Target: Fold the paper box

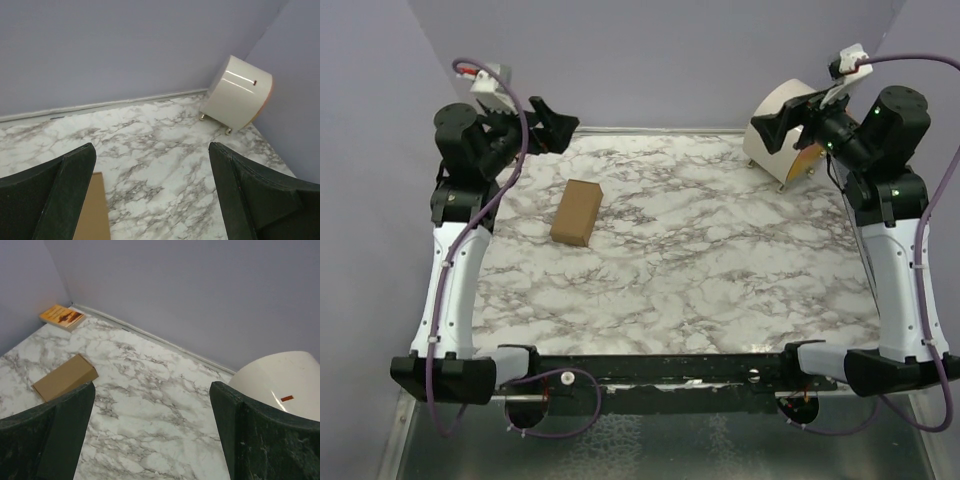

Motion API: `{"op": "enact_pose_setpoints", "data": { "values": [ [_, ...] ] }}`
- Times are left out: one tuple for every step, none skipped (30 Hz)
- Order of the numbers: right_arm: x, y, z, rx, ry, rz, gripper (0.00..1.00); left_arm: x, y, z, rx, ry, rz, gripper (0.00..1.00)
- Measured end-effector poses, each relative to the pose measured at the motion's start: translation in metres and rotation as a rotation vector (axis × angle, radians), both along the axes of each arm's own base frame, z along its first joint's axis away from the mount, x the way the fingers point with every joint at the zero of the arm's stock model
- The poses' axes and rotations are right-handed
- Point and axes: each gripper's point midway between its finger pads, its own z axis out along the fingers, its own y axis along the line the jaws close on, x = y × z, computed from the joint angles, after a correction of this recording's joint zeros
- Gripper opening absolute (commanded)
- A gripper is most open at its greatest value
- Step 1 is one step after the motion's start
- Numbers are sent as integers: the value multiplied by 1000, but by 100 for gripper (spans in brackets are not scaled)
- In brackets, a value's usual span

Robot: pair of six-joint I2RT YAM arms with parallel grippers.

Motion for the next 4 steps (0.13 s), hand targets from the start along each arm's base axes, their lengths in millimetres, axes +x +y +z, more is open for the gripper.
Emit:
{"op": "enact_pose_setpoints", "data": {
  "values": [
    [0, -1, 5, 6, -8, -10, 99, 1, -12, 7, 11, -9, -22, 99],
    [-1, -3, 12, 14, -22, -19, 99, 1, -26, 12, 25, -20, -49, 99],
    [-2, -3, 17, 17, -31, -23, 99, 0, -38, 15, 38, -29, -74, 99],
    [-4, -4, 21, 18, -45, -27, 99, -4, -48, 15, 47, -33, -100, 99]
  ]
}}
